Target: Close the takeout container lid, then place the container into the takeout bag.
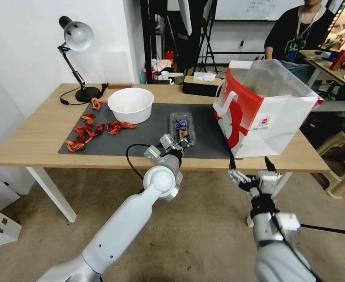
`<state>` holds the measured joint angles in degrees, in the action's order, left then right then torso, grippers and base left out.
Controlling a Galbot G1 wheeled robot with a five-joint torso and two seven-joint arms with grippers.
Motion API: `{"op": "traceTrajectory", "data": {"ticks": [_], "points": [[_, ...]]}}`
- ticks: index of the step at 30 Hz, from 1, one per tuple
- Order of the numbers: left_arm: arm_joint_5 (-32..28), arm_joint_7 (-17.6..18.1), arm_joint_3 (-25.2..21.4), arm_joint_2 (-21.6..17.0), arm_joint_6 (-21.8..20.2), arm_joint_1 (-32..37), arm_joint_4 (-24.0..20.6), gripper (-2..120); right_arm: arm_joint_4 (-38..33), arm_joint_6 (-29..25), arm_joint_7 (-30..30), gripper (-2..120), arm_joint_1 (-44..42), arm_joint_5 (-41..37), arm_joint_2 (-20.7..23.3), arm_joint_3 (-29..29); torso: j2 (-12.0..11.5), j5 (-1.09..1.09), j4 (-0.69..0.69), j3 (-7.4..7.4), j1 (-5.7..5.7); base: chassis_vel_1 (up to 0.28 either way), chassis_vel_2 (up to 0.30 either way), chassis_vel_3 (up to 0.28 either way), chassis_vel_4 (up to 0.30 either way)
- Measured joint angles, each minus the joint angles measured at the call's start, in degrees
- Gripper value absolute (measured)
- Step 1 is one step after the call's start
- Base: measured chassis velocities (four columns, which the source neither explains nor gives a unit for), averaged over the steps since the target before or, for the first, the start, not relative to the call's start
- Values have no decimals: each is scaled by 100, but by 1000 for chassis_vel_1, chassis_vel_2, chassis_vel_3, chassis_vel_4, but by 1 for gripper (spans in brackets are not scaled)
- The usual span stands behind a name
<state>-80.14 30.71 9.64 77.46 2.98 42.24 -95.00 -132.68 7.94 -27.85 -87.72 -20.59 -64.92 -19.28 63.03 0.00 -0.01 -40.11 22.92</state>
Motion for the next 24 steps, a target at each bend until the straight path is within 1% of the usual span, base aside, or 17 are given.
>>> {"op": "traceTrajectory", "data": {"ticks": [2, 3, 5, 6, 7, 8, 9, 10, 11, 14, 15, 18, 19, 21, 24], "points": [[0, -2, 26, -4, 2, -34, 20, 0, -19, 357, -59, 100, 311, -830, 176, -9, 0, -1, 1, 0, 0, 0, 0, 0, 0], [0, -2, 26, -4, 2, -34, 20, 0, -19, 357, -59, 100, 311, -830, 176, -9, 0, -1, 1, 0, 0, 0, 0, 0, 0], [0, -3, 27, -21, 9, -50, 20, 0, 77, 628, -121, 100, 680, -1649, 338, 32, 0, -2, 1, 0, 0, 0, 0, 0, 0], [0, -3, 27, -27, 11, -54, 20, 0, 118, 675, -136, 100, 782, -1830, 374, 45, 0, 0, 2, 0, 0, 0, 0, 0, 0], [0, -3, 27, -27, 11, -54, 20, 0, 118, 675, -136, 100, 782, -1830, 374, 45, 0, 0, 2, 0, 0, 0, 0, 0, 0], [0, -3, 27, -42, 13, -57, 19, 0, 205, 740, -162, 100, 981, -2128, 427, 77, 0, 0, 0, 0, 0, 0, 0, 0, 0], [0, -4, 27, -52, 14, -57, 14, 0, 271, 785, -179, 100, 1133, -2357, 462, 108, 0, 0, 1, 0, 0, 0, 0, 0, 0], [0, -4, 27, -63, 15, -58, 8, 0, 404, 870, -227, 100, 1408, -2750, 509, 174, 0, 0, 1, 0, 0, 0, 0, 0, 0], [0, -4, 27, -63, 15, -58, 8, 0, 404, 870, -227, 100, 1408, -2750, 509, 174, 0, 0, 1, 0, 0, 0, 0, 0, 0], [0, -1, 23, -79, 18, -60, -1, 0, 807, 1070, -390, 100, 2219, -3678, 578, 418, 0, 0, 2, 0, 0, 0, 0, 0, 0], [0, -1, 23, -79, 18, -60, -1, 0, 807, 1070, -390, 100, 2219, -3678, 578, 418, 0, 0, 2, 0, 0, 0, 0, 0, 0], [5, 0, 16, -83, 20, -60, -3, 0, 1208, 1151, -541, 100, 2818, -4238, 561, 675, -1, 0, 2, 0, 1, 0, 0, 0, 0], [5, 0, 16, -83, 20, -60, -3, 0, 1208, 1151, -541, 100, 2818, -4238, 561, 675, -1, 0, 2, 0, 1, 0, 0, 0, 0], [12, 1, 12, -83, 22, -58, -3, 0, 1509, 1213, -633, 100, 3202, -4527, 492, 877, 0, 0, 1, 0, 1, 0, 0, 0, 0], [17, 1, 11, -80, 24, -57, -3, 0, 1720, 1231, -670, 100, 3438, -4619, 431, 1012, -1, 0, 1, 0, 1, 0, 0, 0, 0]]}}
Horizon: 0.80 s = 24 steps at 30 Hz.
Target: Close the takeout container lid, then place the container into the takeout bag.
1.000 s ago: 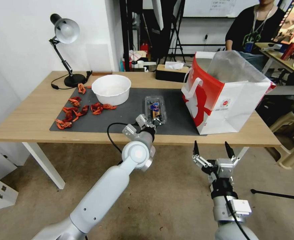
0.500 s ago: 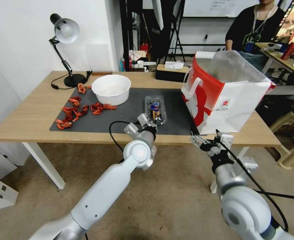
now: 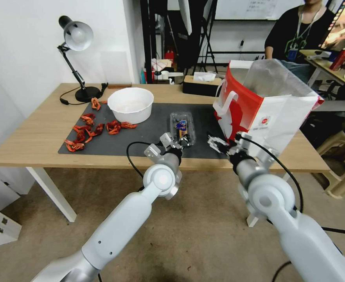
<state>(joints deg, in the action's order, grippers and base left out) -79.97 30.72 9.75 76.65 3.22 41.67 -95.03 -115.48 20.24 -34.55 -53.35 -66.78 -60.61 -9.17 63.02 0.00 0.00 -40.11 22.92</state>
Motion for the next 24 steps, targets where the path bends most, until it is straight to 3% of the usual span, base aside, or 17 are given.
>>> {"op": "traceTrajectory", "data": {"ticks": [11, 18, 21, 24], "points": [[21, 2, -16, -12, 11, 9, 16, 0, 1371, 60, -59, 100, 1262, -370, -474, 592, 0, 1, 1, 0, 0, 0, 0, 0, 0], [27, 2, -28, -20, 16, 12, 22, 0, 1759, 113, -54, 99, 1548, -409, -609, 795, 0, 0, 0, 0, 0, 0, 0, 0, 0], [29, 2, -28, -29, 17, 20, 21, 0, 1889, 142, -54, 91, 1653, -420, -674, 856, 0, 0, 0, 0, 0, 0, 0, 0, 0], [32, 2, -33, -34, 23, 31, 19, 0, 2183, 252, -61, 75, 1825, -434, -873, 996, 0, 0, 0, 0, 0, 0, 0, 0, 0]]}}
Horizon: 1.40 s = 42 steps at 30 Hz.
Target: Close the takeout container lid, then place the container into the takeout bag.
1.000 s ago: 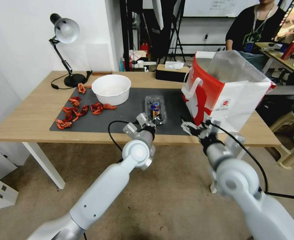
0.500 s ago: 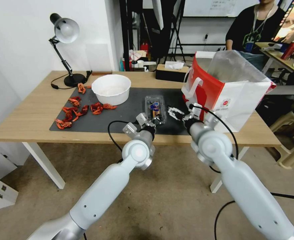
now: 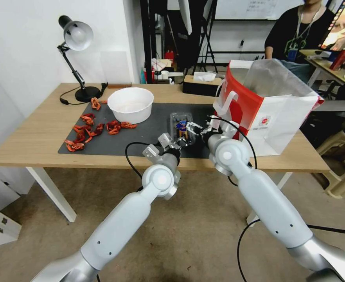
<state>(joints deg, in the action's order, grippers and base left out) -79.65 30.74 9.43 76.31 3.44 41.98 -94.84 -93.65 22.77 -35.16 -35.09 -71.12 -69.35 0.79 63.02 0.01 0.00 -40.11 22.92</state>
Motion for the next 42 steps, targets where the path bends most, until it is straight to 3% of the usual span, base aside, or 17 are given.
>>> {"op": "traceTrajectory", "data": {"ticks": [10, 22, 28, 31, 42], "points": [[2, -7, -37, -44, 20, 39, -40, 0, 310, 60, -12, 39, 37, 187, -293, 92, 0, 0, 0, 0, -1, 0, 0, 0, 0], [183, -28, -77, -99, 68, 127, -118, 0, 300, 36, 20, 0, -35, 314, -284, 69, 0, -1, 0, 0, -1, 0, 0, 0, 0], [593, -70, -164, -228, 91, 206, -292, 0, 264, 30, 21, 0, -68, 351, -270, 50, 0, 0, 0, 0, -1, 0, 0, 0, 0], [1201, -244, -326, -476, 102, 397, -637, 0, 232, 29, 28, 0, -84, 393, -249, 46, 0, 0, 0, 0, -1, 0, 0, 0, 0], [3431, -832, -1081, -1205, -66, 1375, -1494, 38, 211, 23, 37, 0, -89, 462, -267, 50, 0, 1, -1, 0, -1, 0, 0, 0, 0]]}}
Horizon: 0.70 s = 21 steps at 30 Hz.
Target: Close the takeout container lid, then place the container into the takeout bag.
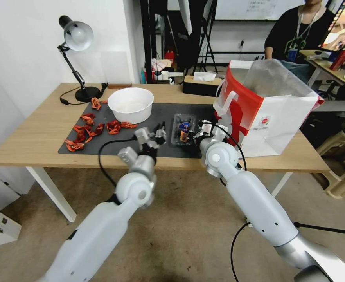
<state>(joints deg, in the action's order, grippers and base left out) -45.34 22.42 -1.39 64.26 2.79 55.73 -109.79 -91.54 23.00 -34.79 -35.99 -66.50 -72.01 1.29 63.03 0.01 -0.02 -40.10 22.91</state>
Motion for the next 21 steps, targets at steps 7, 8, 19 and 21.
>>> {"op": "traceTrajectory", "data": {"ticks": [7, 8, 19, 21], "points": [[1056, -181, -659, -318, -23, 921, -462, 63, -28, -4, 14, 0, -23, 44, -3, 1, 0, -1, 2, 0, 0, 0, 0, 0, 0], [1166, -179, -754, -344, -23, 1058, -523, 66, -39, -4, 16, 0, -31, 53, -3, -4, 0, 1, 3, 0, 0, 0, 0, 0, 0], [1873, -156, -1673, -608, 336, 2268, -742, 99, -100, -9, 43, 0, -74, 84, 6, -63, 0, -1, 2, 0, 0, 0, 0, 0, 0], [1976, -157, -1805, -638, 512, 2547, -742, 100, -100, -12, 59, 0, -77, 90, 12, -68, 0, 0, 2, -1, 0, 0, 0, 0, 0]]}}
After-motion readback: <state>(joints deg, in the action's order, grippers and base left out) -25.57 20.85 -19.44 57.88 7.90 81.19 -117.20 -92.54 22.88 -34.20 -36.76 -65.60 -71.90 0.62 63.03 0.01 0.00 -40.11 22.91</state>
